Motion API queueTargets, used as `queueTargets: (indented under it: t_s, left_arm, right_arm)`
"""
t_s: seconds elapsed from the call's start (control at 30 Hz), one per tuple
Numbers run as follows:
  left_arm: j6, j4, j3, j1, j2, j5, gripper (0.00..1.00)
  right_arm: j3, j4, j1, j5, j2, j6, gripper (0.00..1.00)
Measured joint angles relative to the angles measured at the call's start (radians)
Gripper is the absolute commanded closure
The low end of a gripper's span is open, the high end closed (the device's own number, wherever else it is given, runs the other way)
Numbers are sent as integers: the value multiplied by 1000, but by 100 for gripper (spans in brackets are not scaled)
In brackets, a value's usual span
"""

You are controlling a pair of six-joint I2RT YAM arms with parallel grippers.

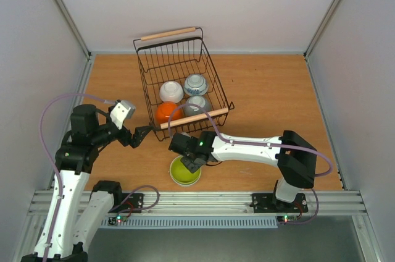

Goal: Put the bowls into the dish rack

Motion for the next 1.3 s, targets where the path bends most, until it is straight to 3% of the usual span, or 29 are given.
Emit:
queueTargets:
  t_s: [0.2, 0.43, 0.53, 0.97, 1.3]
  left_arm:
    - [0, 0, 0, 0, 0, 0, 1]
    - [0, 0, 0, 0, 0, 0, 1]
    - [0, 0, 0, 0, 0, 0, 1]
    - [0, 0, 0, 0, -2, 1, 1]
    - [0, 0, 0, 0, -3, 2, 1]
  right_arm:
    - [4, 1, 13, 27, 0, 4, 90]
    - [26, -45, 56, 56, 0, 23, 69]
    - [45, -85, 87, 82, -1, 35, 65]
    - [88, -220, 150, 154, -3, 123, 64]
    - [109, -239, 151, 173, 105, 142, 66]
